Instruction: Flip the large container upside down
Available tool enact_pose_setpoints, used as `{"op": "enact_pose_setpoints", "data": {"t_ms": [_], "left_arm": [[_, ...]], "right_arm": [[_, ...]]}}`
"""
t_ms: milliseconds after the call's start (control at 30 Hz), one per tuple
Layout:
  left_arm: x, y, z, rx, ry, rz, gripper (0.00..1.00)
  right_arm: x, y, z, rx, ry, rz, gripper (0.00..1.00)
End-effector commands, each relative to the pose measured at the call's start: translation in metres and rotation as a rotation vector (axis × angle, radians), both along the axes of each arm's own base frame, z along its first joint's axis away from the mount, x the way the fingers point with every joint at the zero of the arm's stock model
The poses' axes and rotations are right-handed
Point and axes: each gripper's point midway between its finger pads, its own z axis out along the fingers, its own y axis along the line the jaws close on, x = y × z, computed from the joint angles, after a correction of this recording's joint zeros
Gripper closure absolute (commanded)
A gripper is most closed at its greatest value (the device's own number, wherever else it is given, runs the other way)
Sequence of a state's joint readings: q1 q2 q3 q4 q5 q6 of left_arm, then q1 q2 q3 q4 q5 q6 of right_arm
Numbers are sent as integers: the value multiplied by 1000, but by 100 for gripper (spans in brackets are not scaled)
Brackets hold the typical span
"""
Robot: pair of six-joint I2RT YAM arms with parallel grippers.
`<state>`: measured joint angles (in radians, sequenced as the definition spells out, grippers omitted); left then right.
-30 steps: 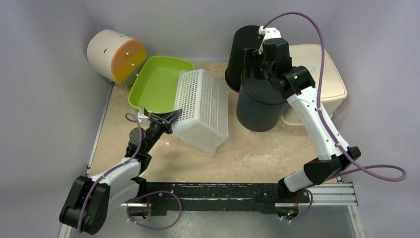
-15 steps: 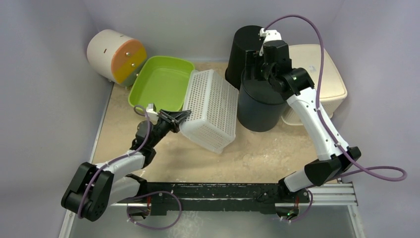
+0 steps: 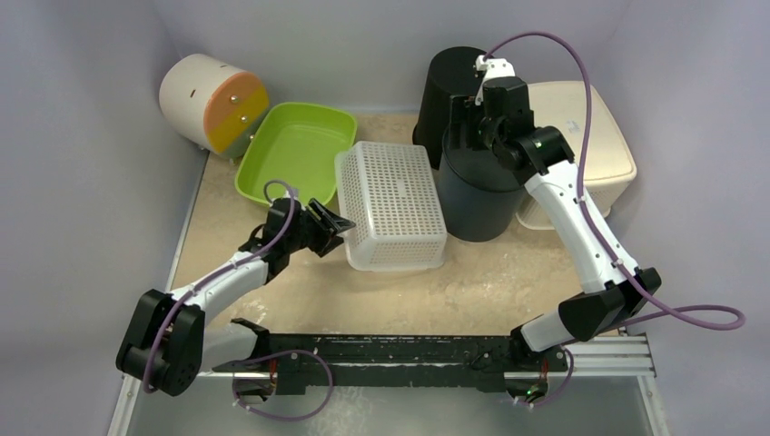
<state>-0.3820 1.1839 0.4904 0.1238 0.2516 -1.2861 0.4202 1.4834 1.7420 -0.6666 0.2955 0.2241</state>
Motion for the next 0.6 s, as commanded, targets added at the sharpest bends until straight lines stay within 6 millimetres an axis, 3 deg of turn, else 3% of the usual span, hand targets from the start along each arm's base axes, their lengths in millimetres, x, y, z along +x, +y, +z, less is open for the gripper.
{"op": "enact_pose_setpoints", "data": {"t_ms": [0, 167, 333, 433, 567], "left_arm": [[-9, 9, -14, 163, 17, -81, 43], [-10, 15, -21, 238, 30, -104, 41], [-8, 42, -23, 475, 26, -149, 40], [-3, 58, -13, 600, 13, -167, 39], [7, 76, 16, 730, -43, -156, 39]], "right_arm": [[0, 0, 21, 30, -72, 15, 16], [1, -1, 20, 29, -72, 17, 16], [0, -1, 19, 31, -70, 21, 16], [0, 0, 19, 34, -70, 20, 15], [1, 0, 17, 37, -68, 22, 15]]}}
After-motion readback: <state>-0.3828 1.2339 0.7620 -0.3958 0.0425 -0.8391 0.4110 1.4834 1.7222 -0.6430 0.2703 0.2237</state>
